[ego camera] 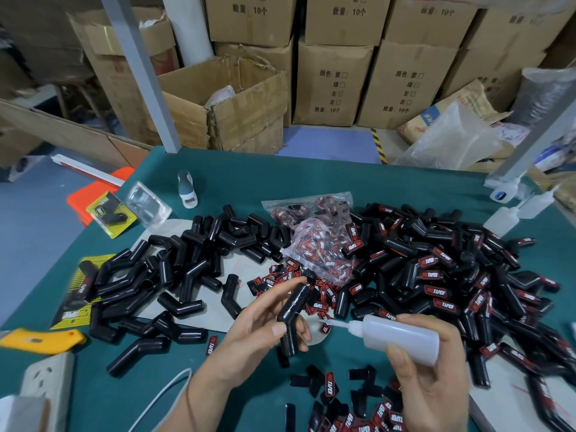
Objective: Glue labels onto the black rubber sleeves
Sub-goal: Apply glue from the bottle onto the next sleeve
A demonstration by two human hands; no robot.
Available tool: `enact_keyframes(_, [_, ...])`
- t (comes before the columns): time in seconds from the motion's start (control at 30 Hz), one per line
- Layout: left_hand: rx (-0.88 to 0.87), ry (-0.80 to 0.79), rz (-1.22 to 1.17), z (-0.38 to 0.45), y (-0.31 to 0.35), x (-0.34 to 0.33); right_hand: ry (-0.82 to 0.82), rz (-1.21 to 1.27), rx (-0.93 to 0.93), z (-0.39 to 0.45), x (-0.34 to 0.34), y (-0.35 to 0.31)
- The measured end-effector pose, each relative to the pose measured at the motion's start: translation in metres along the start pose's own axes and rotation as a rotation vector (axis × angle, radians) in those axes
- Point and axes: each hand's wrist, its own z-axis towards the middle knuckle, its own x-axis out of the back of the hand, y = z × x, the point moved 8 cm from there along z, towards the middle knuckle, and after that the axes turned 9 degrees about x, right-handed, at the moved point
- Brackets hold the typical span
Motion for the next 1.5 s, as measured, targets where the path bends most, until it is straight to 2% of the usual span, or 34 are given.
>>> enact_keyframes(1.5, [0.009,-0.017,-0.048,-0.0012,0.0009,-0.0007,0.004,0.019,-0.008,0.0014,-0.0008,-0.0059])
